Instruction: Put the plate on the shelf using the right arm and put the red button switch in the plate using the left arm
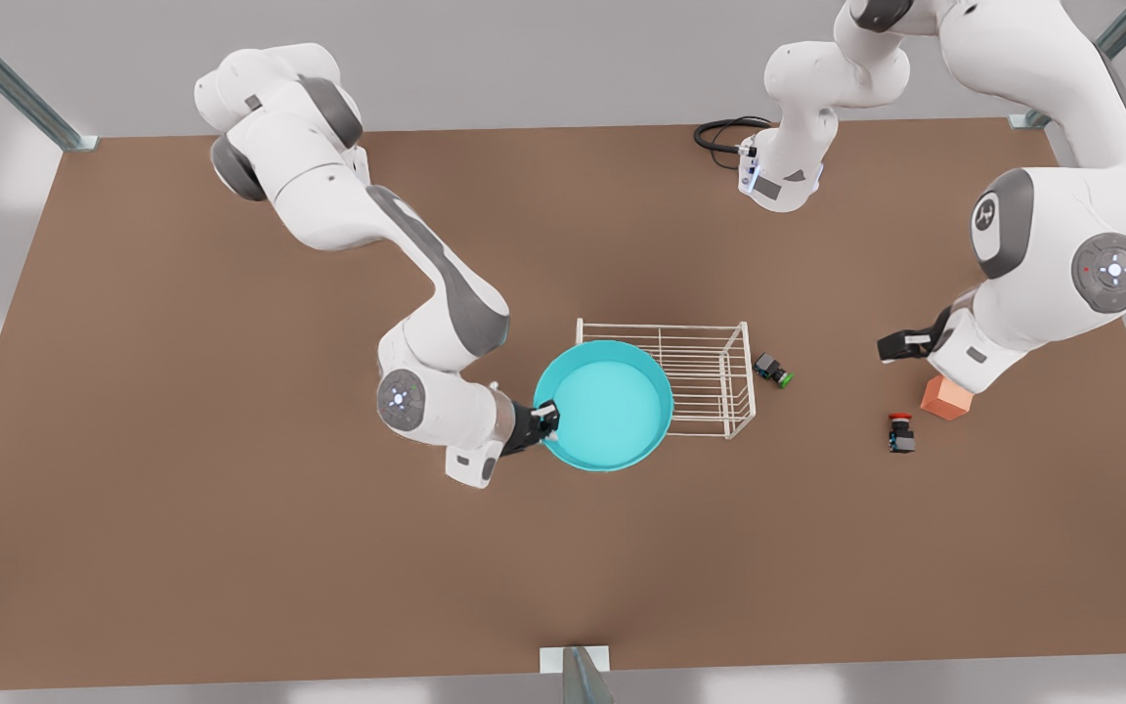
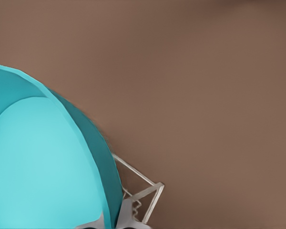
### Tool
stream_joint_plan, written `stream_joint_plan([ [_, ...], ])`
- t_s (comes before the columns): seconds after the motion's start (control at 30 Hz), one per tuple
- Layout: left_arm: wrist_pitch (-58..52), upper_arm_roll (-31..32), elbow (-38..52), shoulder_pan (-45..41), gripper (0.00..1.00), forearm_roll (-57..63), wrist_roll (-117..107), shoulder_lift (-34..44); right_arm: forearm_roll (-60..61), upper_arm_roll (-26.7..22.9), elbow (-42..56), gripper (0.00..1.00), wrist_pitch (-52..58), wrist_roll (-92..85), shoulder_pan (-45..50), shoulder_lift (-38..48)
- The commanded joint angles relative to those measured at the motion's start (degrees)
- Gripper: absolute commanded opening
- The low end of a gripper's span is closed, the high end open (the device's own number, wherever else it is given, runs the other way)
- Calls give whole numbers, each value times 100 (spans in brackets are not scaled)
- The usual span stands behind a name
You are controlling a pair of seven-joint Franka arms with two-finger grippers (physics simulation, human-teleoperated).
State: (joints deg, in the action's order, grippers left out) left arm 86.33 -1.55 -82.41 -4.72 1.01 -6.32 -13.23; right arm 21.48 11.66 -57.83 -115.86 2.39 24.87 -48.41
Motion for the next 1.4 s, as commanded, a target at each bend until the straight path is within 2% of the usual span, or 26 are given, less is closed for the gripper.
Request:
stream_joint_plan([
  [0.0, 130, -55, -3, -3, 100, 4, 8, 5, 31, 11, 9, 21, -332, 3364, 159, -11],
  [0.1, 183, -91, -20, -3, 100, 4, 17, -4, 40, 389, -18, 21, -640, 3294, 212, -178],
  [0.27, 270, -108, -55, -3, 100, 4, 17, -13, 5, 424, -114, 21, -640, 3259, 510, -292],
  [0.33, 989, -354, -502, -3, 100, -4, 86, -65, -4, 424, -114, 21, -754, 3259, 598, -380],
  [0.37, 1720, -565, -925, 6, 100, -4, 359, -232, -4, 424, -114, 21, -789, 3259, 633, -389],
  [0.4, 2089, -680, -978, 120, 100, -22, 579, -592, -30, 424, -123, 21, -789, 3259, 677, -424],
  [0.43, 2529, -680, -978, 296, 100, -259, 904, -953, -74, 416, -158, 21, -789, 3276, 748, -468],
  [0.53, 3575, -680, -1303, 507, 100, -330, 1958, -1340, -153, 372, -193, 21, -807, 3276, 932, -512],
  [0.67, 3997, -680, -1312, 647, 100, -303, 3188, -1814, -232, 380, -176, 21, -807, 3311, 976, -485],
  [0.7, 4093, -680, -1330, 691, 100, -294, 3321, -1937, -224, 380, -185, 77, -789, 3338, 950, -450],
  [0.73, 4138, -680, -1312, 735, 100, -294, 3471, -2034, -224, 372, -185, 100, -780, 3329, 941, -415],
  [0.9, 4138, -680, -1550, 762, 100, -321, 3779, -2280, -241, 345, -132, 100, -772, 3320, 924, -257],
  [0.97, 4313, -680, -1550, 779, 100, -391, 3752, -2464, -241, 310, -79, 100, -736, 3294, 608, -108],
  [1.0, 4331, -680, -1558, 788, 100, -391, 3752, -2491, -697, 293, -211, 100, -579, 3276, 107, 358],
  [1.07, 4349, -680, -1550, 832, 100, -391, 3752, -2562, -1181, 293, -316, 100, 361, 3093, -578, 771],
  [1.1, 4384, -680, -1550, 841, 100, -391, 3752, -2614, -1208, 284, -316, 100, 1161, 2311, -1194, 903],
  [1.17, 4401, -671, -1558, 885, 100, -461, 3752, -2693, -2535, 284, -316, 100, 2795, 684, -2231, 1009],
  [1.2, 4401, -680, -1550, 894, 100, -470, 3752, -2711, -2947, 284, -308, 100, 3490, 526, -2671, 1009],
  [1.27, 4401, -680, -1541, 894, 100, -470, 3516, -2720, -3660, 161, -325, 100, 3931, 279, -2803, 1158],
  [1.33, 4401, -662, -1532, 894, 100, -444, 3058, -2711, -3379, -147, -1291, 100, 3974, 77, -2873, 2352],
  [1.37, 4401, -662, -1523, 894, 100, -417, 3058, -2720, -2704, -471, -1635, 100, 3913, 7, -2900, 2845],
])
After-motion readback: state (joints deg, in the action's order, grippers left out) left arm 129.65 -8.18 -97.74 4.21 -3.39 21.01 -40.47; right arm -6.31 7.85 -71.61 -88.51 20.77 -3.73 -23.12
